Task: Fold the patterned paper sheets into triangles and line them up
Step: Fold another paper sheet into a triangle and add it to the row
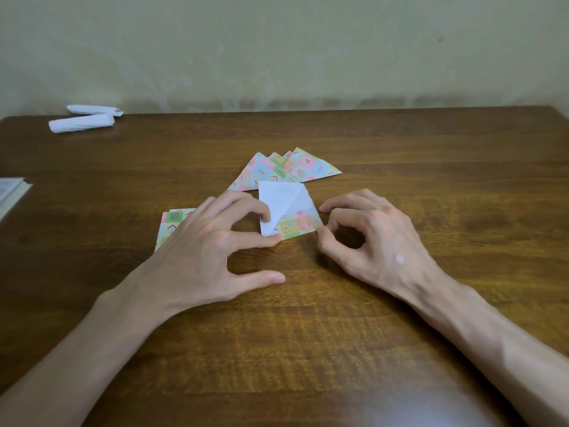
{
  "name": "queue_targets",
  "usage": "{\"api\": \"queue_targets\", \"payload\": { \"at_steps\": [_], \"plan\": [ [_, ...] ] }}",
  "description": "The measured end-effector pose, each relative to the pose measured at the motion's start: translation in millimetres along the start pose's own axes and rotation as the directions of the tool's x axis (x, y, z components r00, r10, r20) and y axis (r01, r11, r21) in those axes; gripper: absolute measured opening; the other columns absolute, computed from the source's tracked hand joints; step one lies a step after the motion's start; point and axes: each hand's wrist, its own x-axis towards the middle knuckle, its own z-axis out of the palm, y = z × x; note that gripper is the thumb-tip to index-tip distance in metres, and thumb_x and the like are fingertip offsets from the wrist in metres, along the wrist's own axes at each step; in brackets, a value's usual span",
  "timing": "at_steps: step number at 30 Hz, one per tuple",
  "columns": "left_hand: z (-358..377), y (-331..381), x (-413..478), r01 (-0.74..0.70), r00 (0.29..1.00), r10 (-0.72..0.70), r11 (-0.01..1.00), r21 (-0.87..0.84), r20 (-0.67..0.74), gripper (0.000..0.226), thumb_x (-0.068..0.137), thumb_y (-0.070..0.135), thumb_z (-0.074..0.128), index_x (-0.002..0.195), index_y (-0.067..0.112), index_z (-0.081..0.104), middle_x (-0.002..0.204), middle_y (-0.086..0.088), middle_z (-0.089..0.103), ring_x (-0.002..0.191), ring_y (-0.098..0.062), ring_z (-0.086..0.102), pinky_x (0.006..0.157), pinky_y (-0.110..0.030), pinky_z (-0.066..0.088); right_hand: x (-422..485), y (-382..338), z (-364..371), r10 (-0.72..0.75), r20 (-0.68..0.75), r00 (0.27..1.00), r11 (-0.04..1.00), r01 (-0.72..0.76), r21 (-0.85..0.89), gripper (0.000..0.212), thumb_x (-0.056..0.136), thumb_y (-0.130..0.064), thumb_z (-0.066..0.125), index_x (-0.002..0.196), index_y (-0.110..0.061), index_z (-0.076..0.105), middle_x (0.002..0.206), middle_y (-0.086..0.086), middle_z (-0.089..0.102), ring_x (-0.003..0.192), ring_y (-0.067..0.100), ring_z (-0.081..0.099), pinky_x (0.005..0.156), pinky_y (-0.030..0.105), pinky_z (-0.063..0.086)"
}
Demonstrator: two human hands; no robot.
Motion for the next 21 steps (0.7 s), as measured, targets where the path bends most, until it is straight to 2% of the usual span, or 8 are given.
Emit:
{"api": "queue_targets", "payload": {
  "at_steps": [5,8,11,14,17,21],
  "plan": [
    [-2,1,-1,0.022,1.0,-0.022,0.999,-0.028,-0.001,0.054,0.086,0.074,0.063,0.121,0.036,0.076,0.117,0.011,0.048,0.105,-0.011,0.048,0.086,-0.041,0.051,0,0,-1,0.021,-0.03,0.999,0.999,-0.022,-0.028,0.027,0.086,-0.049,0.064,0.071,-0.027,0.062,0.106,-0.019,0.068,0.107,0.01,0.059,0.086,0.042,0.051],
    [1,1,-1,0.068,0.997,-0.069,0.997,-0.048,-0.031,0.048,0.086,0.072,0.064,0.118,0.038,0.077,0.112,0.012,0.048,0.1,-0.012,0.049,0.084,-0.039,0.05,1,0,1,0.038,-0.034,0.999,0.999,-0.04,-0.037,0.028,0.084,-0.05,0.065,0.07,-0.026,0.059,0.105,-0.019,0.068,0.106,0.01,0.059,0.085,0.042,0.05],
    [6,2,0,0.139,0.987,-0.145,0.986,-0.09,-0.074,0.037,0.089,0.064,0.063,0.112,0.04,0.079,0.119,0.013,0.056,0.106,-0.011,0.052,0.088,-0.04,0.05,1,0,3,-0.015,-0.022,1.0,0.998,0.013,-0.063,0.027,0.086,-0.05,0.063,0.074,-0.026,0.058,0.105,-0.016,0.066,0.102,0.015,0.058,0.081,0.044,0.048],
    [10,6,3,0.154,0.981,-0.163,0.984,-0.095,-0.102,0.026,0.092,0.052,0.068,0.109,0.037,0.081,0.125,0.011,0.067,0.118,-0.011,0.057,0.09,-0.042,0.05,2,2,1,-0.002,-0.039,0.999,1.0,0.002,-0.011,0.023,0.088,-0.048,0.062,0.081,-0.027,0.065,0.105,-0.016,0.063,0.101,0.013,0.058,0.084,0.043,0.047],
    [10,11,5,0.147,0.978,-0.156,0.987,-0.071,-0.139,0.02,0.092,0.038,0.069,0.106,0.031,0.082,0.12,0.011,0.072,0.114,-0.011,0.061,0.084,-0.037,0.047,3,2,-2,0.052,-0.075,0.996,0.997,-0.047,0.069,0.024,0.089,-0.045,0.06,0.105,-0.029,0.07,0.109,-0.015,0.061,0.102,0.009,0.059,0.088,0.041,0.05],
    [10,14,5,0.113,0.984,-0.118,0.993,-0.045,-0.13,0.019,0.093,0.033,0.07,0.106,0.026,0.082,0.12,0.013,0.072,0.112,-0.01,0.064,0.083,-0.034,0.046,3,0,-5,0.026,-0.012,1.0,0.995,-0.025,0.1,0.056,0.091,-0.037,0.064,0.145,-0.03,0.051,0.131,-0.012,0.053,0.117,0.01,0.056,0.096,0.04,0.05]
  ]
}}
